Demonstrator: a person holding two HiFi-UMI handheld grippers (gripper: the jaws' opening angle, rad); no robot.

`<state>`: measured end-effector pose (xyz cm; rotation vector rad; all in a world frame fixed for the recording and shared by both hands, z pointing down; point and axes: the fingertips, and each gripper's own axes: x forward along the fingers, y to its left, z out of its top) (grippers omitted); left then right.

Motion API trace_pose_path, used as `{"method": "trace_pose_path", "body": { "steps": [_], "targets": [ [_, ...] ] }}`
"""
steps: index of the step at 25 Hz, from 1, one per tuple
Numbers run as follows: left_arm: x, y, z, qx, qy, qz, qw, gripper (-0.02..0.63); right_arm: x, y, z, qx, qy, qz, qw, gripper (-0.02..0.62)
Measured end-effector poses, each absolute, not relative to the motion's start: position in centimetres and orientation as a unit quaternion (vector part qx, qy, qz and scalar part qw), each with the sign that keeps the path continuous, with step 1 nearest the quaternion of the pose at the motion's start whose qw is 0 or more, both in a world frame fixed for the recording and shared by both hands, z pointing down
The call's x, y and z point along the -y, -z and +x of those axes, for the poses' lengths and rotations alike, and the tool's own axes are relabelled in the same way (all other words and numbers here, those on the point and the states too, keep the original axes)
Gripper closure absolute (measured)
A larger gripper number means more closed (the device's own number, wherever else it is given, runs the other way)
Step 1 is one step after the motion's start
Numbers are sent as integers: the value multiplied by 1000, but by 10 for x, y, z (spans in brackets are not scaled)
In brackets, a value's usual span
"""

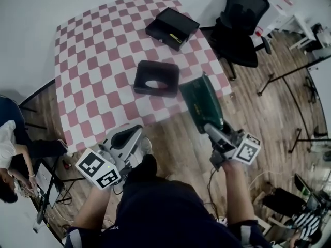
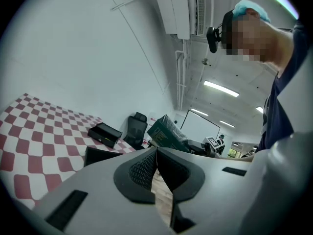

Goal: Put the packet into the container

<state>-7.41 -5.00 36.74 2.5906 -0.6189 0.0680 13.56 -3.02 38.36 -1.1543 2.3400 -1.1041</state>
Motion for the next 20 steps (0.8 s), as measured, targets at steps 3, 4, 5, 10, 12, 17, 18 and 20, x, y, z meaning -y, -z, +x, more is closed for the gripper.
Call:
{"method": "trace_pose_path", "body": {
  "steps": [3,4,5,10,12,17,18,20],
  "targets": [
    [81,-369,-84,220,-23,945,241,580,62,-390,128,-820,380,-410,126,194],
    [91,-369,-86,218,-23,945,243,580,72,-393,125,-823,373,-414,106,194],
    [99,-368,-88,214,-22,946,244,580,81,-395,122,-826,367,-420,82,195],
    [130,-368,-94,202,-22,947,247,580,117,-405,107,-836,339,-432,-19,195],
    [138,-370,-96,200,-23,947,251,580,130,-408,103,-841,324,-430,-54,195],
    [149,-379,-95,198,-28,945,260,580,158,-426,99,-852,297,-411,-130,195],
    [150,-382,-94,199,-29,944,262,580,164,-431,99,-855,291,-405,-144,195],
    [155,-387,-92,202,-31,942,265,580,177,-443,100,-860,278,-391,-174,195]
  ]
}}
